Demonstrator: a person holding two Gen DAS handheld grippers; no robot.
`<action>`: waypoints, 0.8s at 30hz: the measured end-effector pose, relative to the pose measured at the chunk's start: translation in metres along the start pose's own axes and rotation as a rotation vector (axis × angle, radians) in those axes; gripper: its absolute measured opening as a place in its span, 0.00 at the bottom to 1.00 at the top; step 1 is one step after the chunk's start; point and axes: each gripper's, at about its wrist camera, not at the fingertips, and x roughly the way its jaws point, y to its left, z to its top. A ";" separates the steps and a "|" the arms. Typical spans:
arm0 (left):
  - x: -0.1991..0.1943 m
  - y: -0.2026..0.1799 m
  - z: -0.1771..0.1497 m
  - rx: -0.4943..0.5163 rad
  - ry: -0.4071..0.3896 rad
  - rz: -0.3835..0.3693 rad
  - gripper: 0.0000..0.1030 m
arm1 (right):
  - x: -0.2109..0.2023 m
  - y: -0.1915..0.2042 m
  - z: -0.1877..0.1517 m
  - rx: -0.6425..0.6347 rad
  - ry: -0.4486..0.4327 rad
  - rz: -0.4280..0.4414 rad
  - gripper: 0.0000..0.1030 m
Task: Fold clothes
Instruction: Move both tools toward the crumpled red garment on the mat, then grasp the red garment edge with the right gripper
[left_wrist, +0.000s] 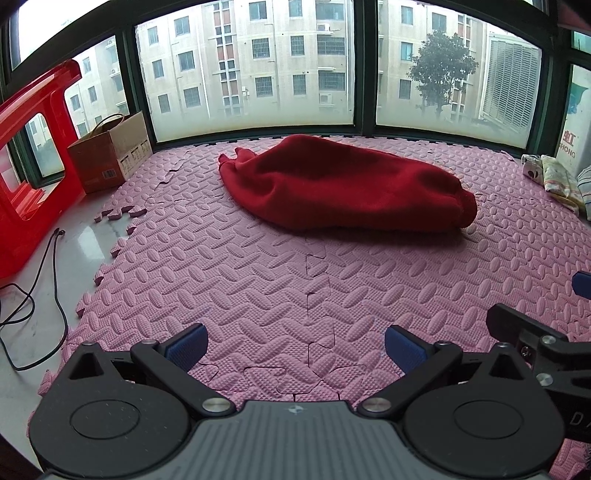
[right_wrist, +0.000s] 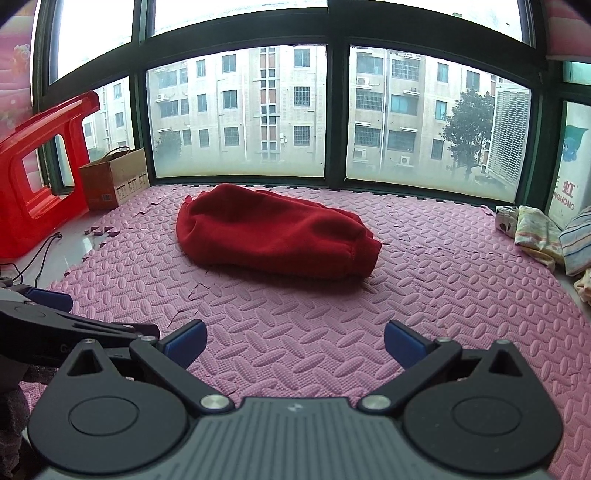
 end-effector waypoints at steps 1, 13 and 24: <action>0.001 -0.001 0.002 0.001 0.002 0.001 1.00 | 0.001 -0.001 0.002 -0.001 0.003 0.003 1.00; 0.019 -0.008 0.027 0.017 0.040 -0.005 1.00 | 0.021 -0.013 0.023 0.011 0.036 0.031 0.99; 0.048 -0.011 0.053 0.025 0.071 0.005 1.00 | 0.057 -0.031 0.043 0.009 0.083 0.036 0.90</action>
